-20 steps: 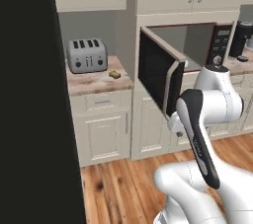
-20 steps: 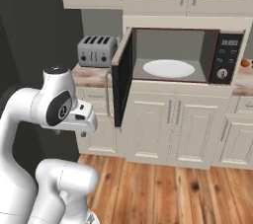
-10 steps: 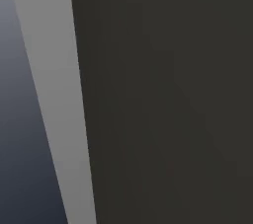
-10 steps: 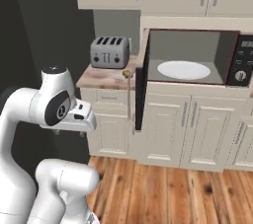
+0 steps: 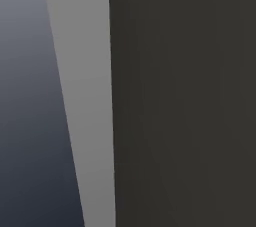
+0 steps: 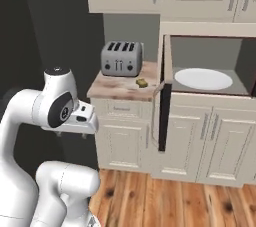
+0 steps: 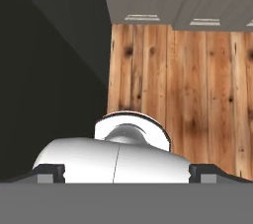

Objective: Place the sponge inside the microwave to prepare for sanitizing.

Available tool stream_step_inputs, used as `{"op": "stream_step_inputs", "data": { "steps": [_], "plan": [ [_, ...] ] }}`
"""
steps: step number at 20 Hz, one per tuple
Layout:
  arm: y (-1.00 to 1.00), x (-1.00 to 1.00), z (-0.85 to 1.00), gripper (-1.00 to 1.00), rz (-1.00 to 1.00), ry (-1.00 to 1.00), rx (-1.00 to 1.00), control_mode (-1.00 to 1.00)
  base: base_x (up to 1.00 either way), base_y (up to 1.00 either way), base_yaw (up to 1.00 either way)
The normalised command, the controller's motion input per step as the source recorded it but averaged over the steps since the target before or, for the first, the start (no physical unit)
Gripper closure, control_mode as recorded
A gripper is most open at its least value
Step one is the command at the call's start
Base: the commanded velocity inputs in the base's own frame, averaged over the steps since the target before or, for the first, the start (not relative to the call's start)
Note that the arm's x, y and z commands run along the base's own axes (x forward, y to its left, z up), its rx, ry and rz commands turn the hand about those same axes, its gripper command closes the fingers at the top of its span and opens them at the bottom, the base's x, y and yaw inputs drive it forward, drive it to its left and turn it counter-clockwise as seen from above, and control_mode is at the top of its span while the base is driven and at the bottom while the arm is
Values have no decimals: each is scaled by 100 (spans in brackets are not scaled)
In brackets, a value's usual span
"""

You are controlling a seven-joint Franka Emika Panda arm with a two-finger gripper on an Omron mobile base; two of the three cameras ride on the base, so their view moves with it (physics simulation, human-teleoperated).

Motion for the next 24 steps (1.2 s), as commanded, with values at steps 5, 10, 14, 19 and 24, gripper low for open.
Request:
{"op": "stream_step_inputs", "data": {
  "steps": [5, 10, 14, 19, 24],
  "plan": [
    [0, 0, 0, -100, 0, 0, 0, 100, 75, 6, 1],
    [0, 0, 0, -100, 0, 0, 0, 100, 64, -12, 0],
    [0, 0, 0, -100, 0, 0, 0, 100, 55, -6, 0],
    [0, 0, 0, -100, 0, 0, 0, 100, 37, -54, 0],
    [0, 0, 0, -100, 0, 0, 0, 100, 1, -28, 0]
  ]
}}
